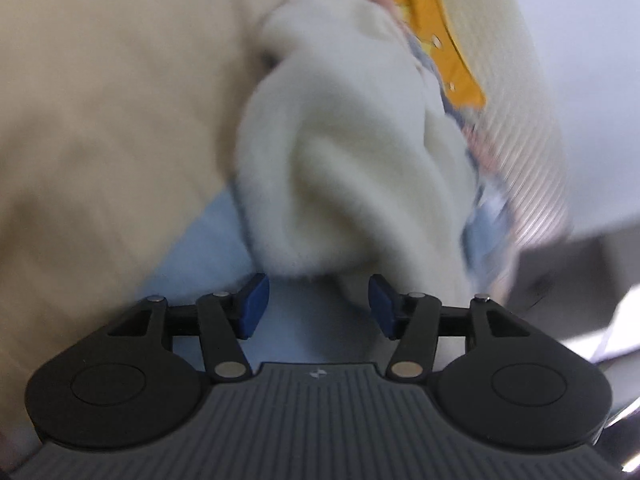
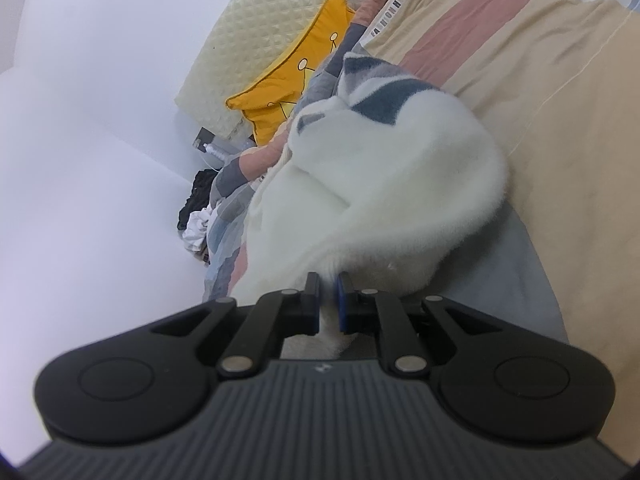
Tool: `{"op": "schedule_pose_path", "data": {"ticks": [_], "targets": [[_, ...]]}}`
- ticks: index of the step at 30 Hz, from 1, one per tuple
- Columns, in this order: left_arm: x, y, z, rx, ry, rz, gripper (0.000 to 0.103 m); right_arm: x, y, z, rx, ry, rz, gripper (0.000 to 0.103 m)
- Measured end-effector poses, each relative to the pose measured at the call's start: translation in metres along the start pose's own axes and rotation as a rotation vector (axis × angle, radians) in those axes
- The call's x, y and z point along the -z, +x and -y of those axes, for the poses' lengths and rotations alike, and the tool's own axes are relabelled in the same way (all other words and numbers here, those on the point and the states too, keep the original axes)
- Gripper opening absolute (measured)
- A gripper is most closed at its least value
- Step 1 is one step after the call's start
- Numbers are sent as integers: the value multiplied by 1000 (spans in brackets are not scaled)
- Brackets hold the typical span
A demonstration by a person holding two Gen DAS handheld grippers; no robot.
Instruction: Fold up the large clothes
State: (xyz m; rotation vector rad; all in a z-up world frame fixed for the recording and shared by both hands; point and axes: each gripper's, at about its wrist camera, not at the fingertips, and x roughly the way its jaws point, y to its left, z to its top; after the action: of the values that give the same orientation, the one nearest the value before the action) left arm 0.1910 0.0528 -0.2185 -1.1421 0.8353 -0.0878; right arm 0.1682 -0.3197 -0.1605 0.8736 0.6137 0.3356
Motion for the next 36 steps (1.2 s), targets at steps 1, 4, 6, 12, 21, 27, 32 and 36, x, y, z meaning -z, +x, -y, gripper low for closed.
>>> {"op": "schedule_pose_path", "data": {"ticks": [1, 4, 6, 12, 21, 27, 32, 36], "targets": [[-1, 2, -7, 28, -55, -5, 61, 0, 0, 0, -1, 1, 2, 12], [-1, 4, -21, 91, -170, 33, 61, -2, -2, -1, -10, 11, 8, 12], [-1, 7, -23, 105, -194, 39, 61, -2, -3, 0, -19, 21, 11, 12], [1, 13, -15, 63, -160, 72, 57, 0, -3, -1, -15, 23, 2, 12], [-10, -7, -6, 0, -32, 108, 17, 1, 0, -2, -1, 19, -14, 12], [-16, -66, 13, 20, 65, 185, 14, 7, -10, -9, 11, -21, -39, 12], [-22, -97, 23, -14, 112, 237, 13, 23, -14, -26, 92, -160, -83, 12], [-25, -99, 22, -71, 131, 248, 13, 35, -7, -21, 118, -164, -144, 12]]}}
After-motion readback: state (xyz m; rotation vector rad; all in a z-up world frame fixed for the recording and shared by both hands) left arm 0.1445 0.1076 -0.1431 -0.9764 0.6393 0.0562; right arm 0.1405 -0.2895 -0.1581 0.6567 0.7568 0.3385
